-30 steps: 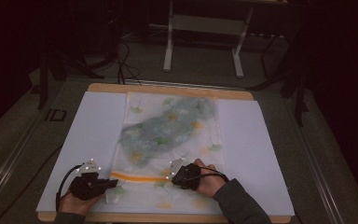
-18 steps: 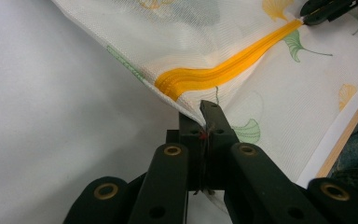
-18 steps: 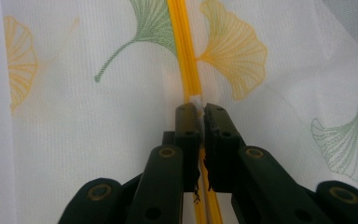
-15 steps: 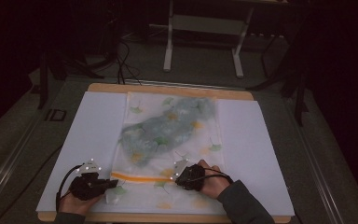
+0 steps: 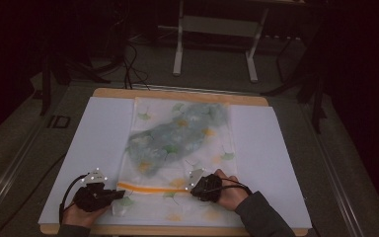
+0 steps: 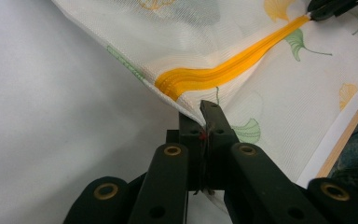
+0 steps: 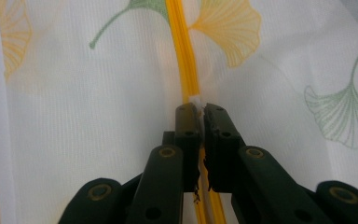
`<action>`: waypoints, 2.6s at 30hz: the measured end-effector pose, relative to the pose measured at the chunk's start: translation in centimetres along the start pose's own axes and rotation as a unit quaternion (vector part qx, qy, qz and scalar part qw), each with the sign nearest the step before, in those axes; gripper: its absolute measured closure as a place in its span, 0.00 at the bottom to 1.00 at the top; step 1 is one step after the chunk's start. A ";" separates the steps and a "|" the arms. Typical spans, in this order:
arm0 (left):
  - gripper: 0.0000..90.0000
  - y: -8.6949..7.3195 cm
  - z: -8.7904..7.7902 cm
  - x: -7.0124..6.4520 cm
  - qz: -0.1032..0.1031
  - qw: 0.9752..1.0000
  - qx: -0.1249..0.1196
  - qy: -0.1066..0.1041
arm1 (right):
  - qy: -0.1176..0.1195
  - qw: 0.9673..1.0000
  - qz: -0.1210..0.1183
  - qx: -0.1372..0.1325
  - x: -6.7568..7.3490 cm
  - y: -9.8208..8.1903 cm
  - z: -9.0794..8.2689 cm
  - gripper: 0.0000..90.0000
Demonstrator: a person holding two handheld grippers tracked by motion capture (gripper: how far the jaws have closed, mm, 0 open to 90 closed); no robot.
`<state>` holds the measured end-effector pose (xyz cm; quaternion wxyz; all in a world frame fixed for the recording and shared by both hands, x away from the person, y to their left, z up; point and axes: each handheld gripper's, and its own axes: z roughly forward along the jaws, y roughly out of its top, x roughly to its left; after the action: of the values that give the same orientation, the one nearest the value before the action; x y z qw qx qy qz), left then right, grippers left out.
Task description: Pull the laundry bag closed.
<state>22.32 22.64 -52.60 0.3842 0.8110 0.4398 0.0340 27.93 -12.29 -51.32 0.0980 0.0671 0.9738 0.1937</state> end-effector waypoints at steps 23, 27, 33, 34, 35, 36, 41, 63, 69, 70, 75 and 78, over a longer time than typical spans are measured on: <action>0.98 0.0 0.0 0.1 0.000 1.000 0.000 0.000 | -0.006 1.000 -0.001 0.008 -0.2 -0.9 -0.4 0.94; 0.98 0.0 0.0 0.1 -0.001 1.000 -0.001 0.000 | -0.008 1.000 0.001 0.008 -0.2 -1.2 -0.6 0.95; 0.98 0.0 -0.1 0.1 -0.001 1.000 -0.002 0.000 | -0.009 1.000 0.006 0.009 -0.3 -1.7 -0.8 0.95; 0.98 0.0 -0.1 0.1 -0.001 1.000 -0.002 0.000 | -0.010 1.000 0.009 0.011 -0.3 -1.8 -0.9 0.95; 0.98 0.0 -0.1 0.1 -0.001 1.000 -0.002 0.000 | -0.009 1.000 0.010 0.010 -0.4 -2.1 -1.0 0.95; 0.98 0.0 -0.1 0.1 -0.001 1.000 -0.002 0.001 | -0.011 1.000 0.011 0.008 -0.4 -2.2 -1.0 0.95; 0.98 -0.1 -0.1 0.1 -0.001 1.000 -0.002 0.001 | -0.012 1.000 0.015 0.010 -0.6 -2.9 -1.3 0.95; 0.98 -0.1 -0.1 0.2 0.000 1.000 -0.002 -0.001 | -0.003 0.999 0.041 -0.012 -1.0 -5.1 -2.0 0.95; 0.98 -0.1 -0.1 0.2 0.000 1.000 -0.001 0.001 | -0.001 0.999 0.045 -0.015 -1.2 -5.5 -2.2 0.95; 0.98 -0.1 -0.1 0.2 0.000 1.000 -0.001 0.001 | -0.002 0.999 0.046 -0.017 -1.3 -5.7 -2.2 0.95; 0.98 -0.1 -0.1 0.2 0.000 1.000 -0.001 0.001 | -0.004 0.998 0.052 -0.021 -1.4 -6.2 -2.5 0.95; 0.98 -0.1 -0.1 0.2 -0.001 1.000 -0.001 0.002 | -0.005 0.998 0.059 -0.020 -1.5 -6.8 -2.7 0.95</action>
<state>22.30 22.86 -52.68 0.3847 0.8101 0.4410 0.0358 28.19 -19.73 -51.29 0.0924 0.1229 0.9636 0.2186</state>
